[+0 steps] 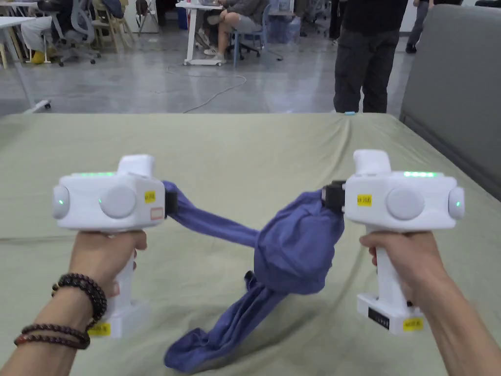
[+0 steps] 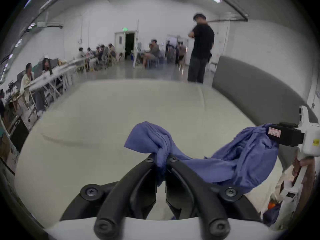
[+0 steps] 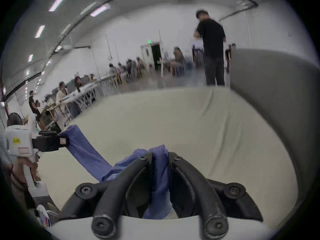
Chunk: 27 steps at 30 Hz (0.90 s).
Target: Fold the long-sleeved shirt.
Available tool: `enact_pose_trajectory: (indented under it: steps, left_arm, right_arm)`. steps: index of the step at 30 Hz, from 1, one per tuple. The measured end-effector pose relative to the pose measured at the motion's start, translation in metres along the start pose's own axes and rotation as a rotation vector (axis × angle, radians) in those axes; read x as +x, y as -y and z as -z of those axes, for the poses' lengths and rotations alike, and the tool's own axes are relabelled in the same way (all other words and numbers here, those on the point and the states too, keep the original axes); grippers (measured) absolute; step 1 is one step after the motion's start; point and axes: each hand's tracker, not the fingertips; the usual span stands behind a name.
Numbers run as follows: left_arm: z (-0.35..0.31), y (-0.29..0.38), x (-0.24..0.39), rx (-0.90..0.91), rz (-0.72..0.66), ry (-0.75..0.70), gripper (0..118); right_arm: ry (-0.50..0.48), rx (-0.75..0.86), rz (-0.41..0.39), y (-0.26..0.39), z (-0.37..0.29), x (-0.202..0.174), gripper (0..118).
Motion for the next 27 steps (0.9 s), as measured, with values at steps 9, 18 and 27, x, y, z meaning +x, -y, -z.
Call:
enact_pose_trajectory:
  steps: [9,18,27]
  left_arm:
    - [-0.088,-0.199,-0.009,0.311,0.041,-0.092,0]
    - [-0.107,-0.251,0.004,0.326,0.032,-0.073,0]
    - [-0.005,-0.137,0.004,0.100,0.057,-0.072,0]
  right_arm:
    - [0.048,0.225,-0.091,-0.202,-0.029,-0.047,13]
    - [0.140,0.265,-0.084,-0.259,-0.038,-0.045,13]
    - [0.128,0.060,-0.006,-0.133,0.045,-0.022,13]
